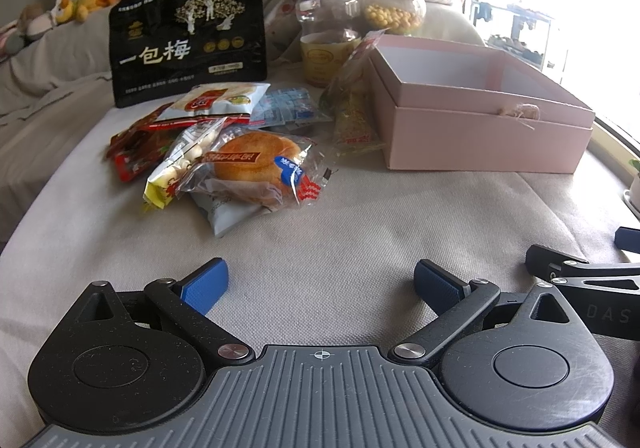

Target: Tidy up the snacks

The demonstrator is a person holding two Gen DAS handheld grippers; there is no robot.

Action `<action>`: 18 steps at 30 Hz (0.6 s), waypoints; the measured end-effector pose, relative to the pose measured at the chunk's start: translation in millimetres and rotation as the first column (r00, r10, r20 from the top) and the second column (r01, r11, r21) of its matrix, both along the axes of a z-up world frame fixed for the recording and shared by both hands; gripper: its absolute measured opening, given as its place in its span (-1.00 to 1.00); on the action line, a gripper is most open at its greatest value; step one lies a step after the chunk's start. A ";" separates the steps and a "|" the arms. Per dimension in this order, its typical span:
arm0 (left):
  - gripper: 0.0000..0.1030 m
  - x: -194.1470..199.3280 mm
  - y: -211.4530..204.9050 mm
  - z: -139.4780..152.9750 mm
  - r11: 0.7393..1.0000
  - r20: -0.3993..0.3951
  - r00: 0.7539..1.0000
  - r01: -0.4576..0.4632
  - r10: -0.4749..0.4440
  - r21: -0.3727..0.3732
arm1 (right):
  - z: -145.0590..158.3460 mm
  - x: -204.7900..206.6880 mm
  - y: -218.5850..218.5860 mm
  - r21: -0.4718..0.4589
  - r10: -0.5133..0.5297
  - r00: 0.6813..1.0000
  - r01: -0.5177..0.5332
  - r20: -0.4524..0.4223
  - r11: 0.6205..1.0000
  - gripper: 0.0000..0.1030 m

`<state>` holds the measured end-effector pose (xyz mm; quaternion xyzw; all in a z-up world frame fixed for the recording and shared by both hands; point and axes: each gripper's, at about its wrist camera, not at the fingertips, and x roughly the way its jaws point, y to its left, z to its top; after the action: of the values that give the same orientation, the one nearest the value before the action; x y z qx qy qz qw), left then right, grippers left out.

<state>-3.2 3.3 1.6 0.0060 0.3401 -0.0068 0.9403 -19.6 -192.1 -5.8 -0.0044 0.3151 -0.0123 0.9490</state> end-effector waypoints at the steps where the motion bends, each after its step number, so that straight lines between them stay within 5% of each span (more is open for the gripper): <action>1: 0.99 0.2 -0.5 -0.1 1.000 0.000 1.000 0.000 0.000 -0.001 | 0.1 -0.1 -0.4 0.000 0.000 1.000 0.000 0.000 1.000 1.00; 18: 0.99 0.4 -0.5 -0.5 1.000 0.000 1.000 0.003 -0.003 0.000 | 2.7 5.2 -1.3 -0.002 0.033 0.999 -0.033 -0.034 0.999 1.00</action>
<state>-2.8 2.9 1.2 0.0068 0.3403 -0.0082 0.9402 -14.5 -193.5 -3.1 -0.0113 0.3311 0.0032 0.9435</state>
